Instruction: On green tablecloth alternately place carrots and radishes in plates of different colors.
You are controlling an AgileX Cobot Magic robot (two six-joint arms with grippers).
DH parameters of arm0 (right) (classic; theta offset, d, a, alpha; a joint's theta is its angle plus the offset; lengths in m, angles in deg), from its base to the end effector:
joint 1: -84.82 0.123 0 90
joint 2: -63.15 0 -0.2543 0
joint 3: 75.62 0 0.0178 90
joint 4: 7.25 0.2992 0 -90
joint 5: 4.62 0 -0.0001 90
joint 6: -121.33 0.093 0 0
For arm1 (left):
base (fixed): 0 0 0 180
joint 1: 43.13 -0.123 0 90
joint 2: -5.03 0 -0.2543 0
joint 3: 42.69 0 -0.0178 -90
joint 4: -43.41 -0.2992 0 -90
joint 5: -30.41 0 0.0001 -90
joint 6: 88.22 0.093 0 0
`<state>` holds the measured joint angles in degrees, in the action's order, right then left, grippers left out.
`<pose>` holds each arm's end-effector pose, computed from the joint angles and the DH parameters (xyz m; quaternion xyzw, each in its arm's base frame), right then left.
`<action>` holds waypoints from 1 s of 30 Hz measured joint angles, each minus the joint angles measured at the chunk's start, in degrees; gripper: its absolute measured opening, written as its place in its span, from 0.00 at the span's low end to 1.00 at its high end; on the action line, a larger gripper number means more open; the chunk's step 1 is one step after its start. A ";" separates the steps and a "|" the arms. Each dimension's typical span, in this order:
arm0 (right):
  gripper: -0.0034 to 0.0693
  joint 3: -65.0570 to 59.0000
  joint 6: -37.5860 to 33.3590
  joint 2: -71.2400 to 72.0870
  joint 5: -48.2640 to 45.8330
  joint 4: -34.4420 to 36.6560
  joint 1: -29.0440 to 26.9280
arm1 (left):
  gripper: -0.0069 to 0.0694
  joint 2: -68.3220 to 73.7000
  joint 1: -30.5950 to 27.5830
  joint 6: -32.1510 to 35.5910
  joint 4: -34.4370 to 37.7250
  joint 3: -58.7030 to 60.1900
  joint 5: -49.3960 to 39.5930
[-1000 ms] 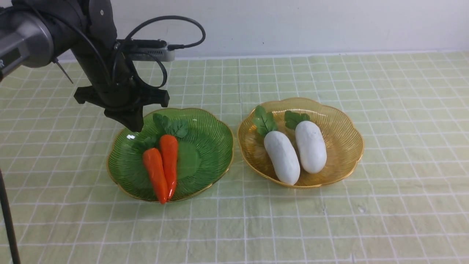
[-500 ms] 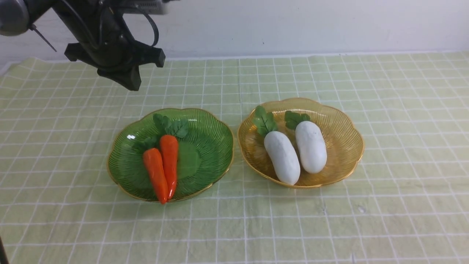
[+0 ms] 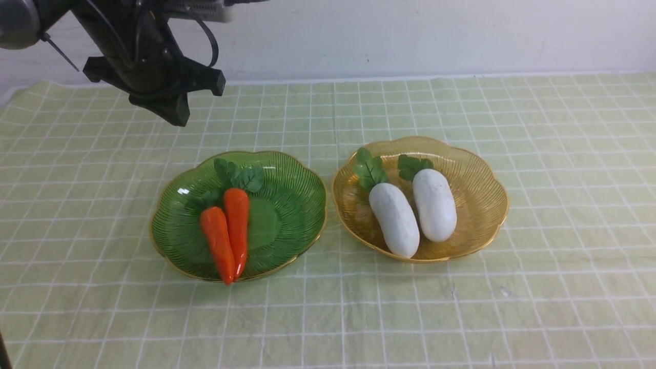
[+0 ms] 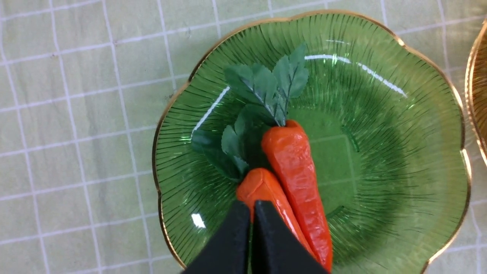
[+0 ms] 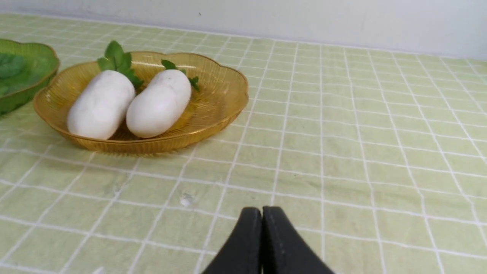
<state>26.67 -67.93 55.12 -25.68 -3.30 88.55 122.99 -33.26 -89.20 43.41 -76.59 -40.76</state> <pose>0.1338 0.0110 0.1716 -0.0724 0.7993 0.0003 0.5966 0.4471 -0.0778 0.3118 0.0757 0.9738 -0.0203 0.2135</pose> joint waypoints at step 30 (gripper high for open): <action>0.03 0.00 -0.11 0.00 -0.06 -2.45 -4.48 | 0.08 -70.13 0.04 6.58 12.87 62.30 9.71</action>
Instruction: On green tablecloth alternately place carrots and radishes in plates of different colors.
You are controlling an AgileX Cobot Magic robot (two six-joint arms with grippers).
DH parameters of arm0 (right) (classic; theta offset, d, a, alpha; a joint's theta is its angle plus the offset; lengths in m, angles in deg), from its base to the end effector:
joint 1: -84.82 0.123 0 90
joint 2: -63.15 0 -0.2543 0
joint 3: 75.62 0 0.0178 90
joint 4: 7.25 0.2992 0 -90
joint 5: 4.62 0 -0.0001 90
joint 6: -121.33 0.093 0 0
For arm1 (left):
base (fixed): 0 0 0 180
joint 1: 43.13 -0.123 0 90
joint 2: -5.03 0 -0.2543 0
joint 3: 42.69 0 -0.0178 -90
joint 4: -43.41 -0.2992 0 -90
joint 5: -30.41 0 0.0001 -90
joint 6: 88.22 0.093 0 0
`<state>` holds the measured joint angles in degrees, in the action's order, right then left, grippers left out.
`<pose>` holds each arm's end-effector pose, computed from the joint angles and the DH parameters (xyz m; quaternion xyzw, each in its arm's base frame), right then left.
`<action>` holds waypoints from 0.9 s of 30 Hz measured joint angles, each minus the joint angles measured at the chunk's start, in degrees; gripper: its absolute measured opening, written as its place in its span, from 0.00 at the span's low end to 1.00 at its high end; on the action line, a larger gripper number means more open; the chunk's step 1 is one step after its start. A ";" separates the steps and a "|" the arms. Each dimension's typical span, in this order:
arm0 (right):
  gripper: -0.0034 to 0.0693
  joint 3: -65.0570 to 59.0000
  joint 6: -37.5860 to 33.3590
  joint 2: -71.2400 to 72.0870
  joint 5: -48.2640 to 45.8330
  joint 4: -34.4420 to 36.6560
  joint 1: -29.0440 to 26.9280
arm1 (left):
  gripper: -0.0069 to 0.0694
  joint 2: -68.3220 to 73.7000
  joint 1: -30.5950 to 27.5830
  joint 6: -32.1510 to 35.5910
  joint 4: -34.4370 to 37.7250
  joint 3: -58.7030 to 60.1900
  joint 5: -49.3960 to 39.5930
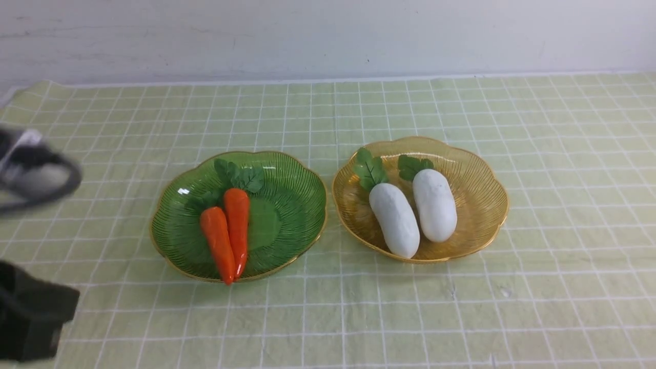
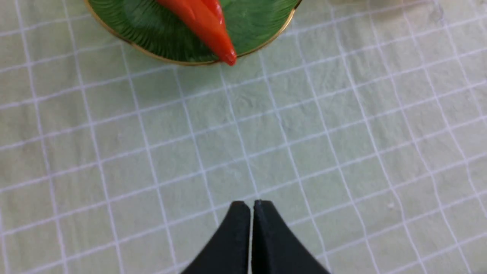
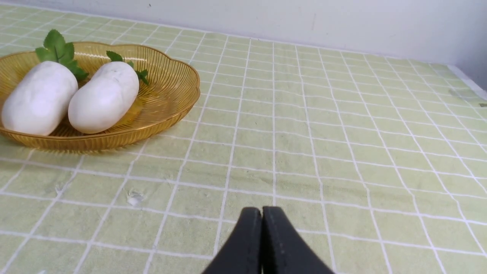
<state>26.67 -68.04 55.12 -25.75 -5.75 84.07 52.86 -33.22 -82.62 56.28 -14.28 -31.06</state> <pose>0.1342 -0.0009 0.1714 -0.0534 0.8014 -0.0415 0.5943 0.1719 -0.0485 0.3331 0.1108 0.9203 -0.1245 0.3540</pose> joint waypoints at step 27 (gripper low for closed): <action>0.03 0.00 0.00 0.00 0.00 0.00 0.00 | 0.08 -27.73 0.00 1.41 11.61 26.35 32.86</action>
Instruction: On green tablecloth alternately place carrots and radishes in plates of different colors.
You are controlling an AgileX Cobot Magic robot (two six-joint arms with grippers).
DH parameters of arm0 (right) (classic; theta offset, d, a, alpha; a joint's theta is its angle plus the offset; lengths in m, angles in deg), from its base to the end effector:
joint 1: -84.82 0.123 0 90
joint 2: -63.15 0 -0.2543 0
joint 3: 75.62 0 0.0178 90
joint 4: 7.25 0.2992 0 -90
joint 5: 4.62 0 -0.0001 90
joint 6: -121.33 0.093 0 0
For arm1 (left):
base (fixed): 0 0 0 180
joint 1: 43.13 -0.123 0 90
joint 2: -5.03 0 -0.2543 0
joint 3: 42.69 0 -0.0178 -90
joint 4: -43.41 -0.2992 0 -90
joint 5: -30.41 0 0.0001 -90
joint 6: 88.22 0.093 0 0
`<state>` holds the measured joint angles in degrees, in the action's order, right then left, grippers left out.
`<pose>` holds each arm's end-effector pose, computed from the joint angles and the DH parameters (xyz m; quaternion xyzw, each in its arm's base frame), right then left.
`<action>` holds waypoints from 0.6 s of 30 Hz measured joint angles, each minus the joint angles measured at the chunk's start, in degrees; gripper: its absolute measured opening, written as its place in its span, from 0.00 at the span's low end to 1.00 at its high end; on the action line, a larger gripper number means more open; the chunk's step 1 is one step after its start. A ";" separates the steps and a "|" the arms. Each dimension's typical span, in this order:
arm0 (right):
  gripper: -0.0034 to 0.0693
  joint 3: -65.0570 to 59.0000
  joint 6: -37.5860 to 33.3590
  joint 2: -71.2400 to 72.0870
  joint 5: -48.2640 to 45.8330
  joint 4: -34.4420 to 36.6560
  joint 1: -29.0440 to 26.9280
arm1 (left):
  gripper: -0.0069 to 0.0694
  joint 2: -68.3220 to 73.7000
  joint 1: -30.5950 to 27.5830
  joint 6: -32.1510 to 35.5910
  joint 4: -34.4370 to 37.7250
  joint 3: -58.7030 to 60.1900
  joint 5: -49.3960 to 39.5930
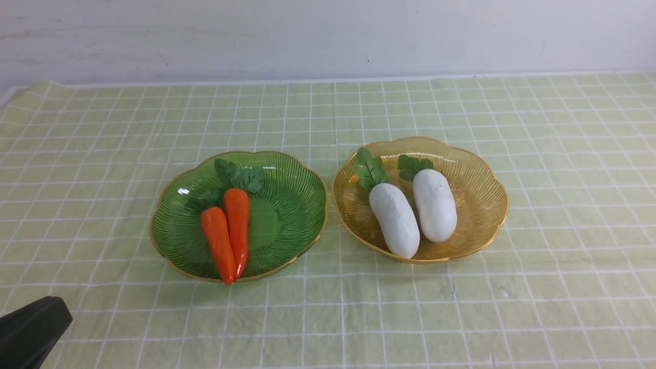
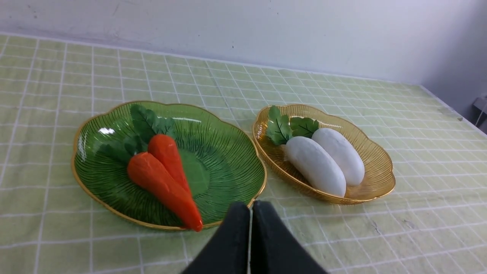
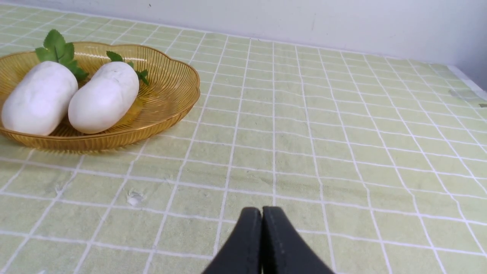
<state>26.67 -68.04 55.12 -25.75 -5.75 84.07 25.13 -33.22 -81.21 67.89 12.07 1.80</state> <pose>0.1342 -0.0009 0.1714 -0.0534 0.8014 -0.0415 0.5943 0.1295 -0.0414 0.2878 0.0305 0.7712 -0.2102 0.6001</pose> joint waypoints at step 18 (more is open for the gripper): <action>0.03 0.00 0.00 0.00 0.00 -0.06 0.00 | 0.08 -11.78 -4.03 -1.24 -15.19 15.90 3.70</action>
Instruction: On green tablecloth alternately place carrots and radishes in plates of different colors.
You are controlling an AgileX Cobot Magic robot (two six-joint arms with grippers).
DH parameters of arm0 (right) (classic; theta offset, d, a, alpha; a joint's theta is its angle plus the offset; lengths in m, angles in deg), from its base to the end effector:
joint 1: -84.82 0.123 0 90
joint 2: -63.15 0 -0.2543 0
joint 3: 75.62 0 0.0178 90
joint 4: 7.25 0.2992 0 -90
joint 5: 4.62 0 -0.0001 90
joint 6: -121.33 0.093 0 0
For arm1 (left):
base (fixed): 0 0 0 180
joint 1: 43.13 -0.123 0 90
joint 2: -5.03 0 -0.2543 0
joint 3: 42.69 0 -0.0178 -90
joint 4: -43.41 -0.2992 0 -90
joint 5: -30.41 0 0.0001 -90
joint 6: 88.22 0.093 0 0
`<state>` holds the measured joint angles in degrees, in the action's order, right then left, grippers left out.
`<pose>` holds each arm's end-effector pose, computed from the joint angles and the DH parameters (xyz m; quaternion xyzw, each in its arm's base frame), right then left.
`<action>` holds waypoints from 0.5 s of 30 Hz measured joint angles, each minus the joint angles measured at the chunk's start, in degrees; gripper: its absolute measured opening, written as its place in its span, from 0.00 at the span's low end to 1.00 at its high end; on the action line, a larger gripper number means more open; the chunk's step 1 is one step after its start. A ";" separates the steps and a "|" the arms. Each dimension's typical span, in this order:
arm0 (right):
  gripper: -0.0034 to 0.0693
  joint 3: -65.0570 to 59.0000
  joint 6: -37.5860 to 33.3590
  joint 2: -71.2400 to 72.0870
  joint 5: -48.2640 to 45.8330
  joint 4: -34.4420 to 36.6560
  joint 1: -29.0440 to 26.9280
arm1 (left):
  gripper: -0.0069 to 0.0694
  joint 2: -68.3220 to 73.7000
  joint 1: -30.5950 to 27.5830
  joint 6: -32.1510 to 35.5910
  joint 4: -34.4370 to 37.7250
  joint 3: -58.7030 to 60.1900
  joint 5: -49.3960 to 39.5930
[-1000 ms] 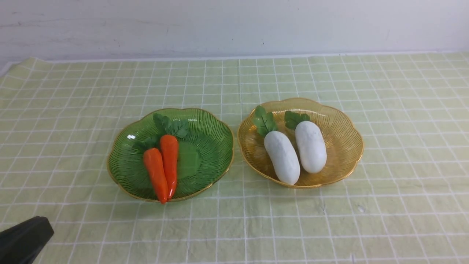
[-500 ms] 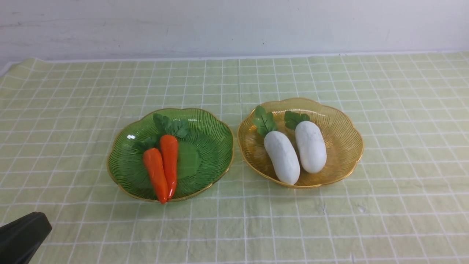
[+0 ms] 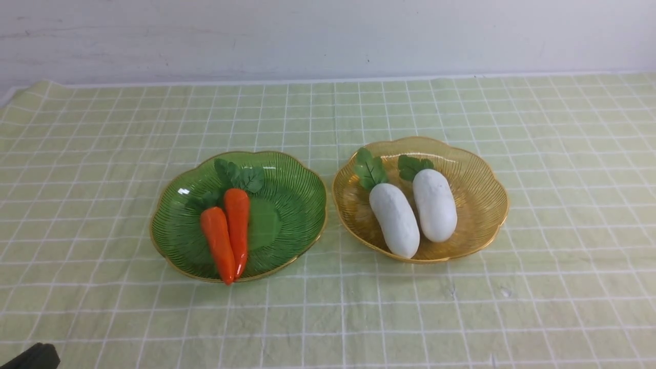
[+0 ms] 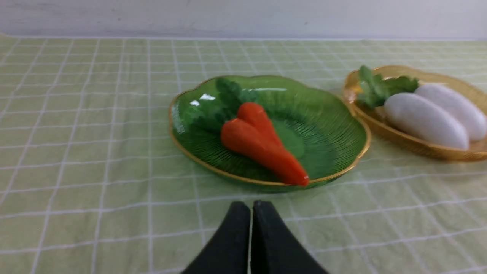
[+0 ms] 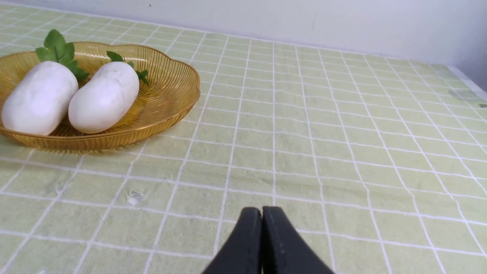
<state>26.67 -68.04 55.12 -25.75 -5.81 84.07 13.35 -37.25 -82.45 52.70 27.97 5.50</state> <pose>0.1342 -0.0009 0.1714 -0.0537 0.8014 -0.0420 0.5943 0.1275 -0.0195 0.2125 0.0430 0.7845 -0.0727 0.6143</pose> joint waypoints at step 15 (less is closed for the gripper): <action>0.03 0.00 0.00 0.00 -0.06 -0.13 0.00 | 0.08 -0.18 -2.92 -1.81 -7.98 7.01 2.45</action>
<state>26.67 -68.04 55.12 -25.80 -5.94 84.07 13.17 -40.17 -84.26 44.72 34.98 7.96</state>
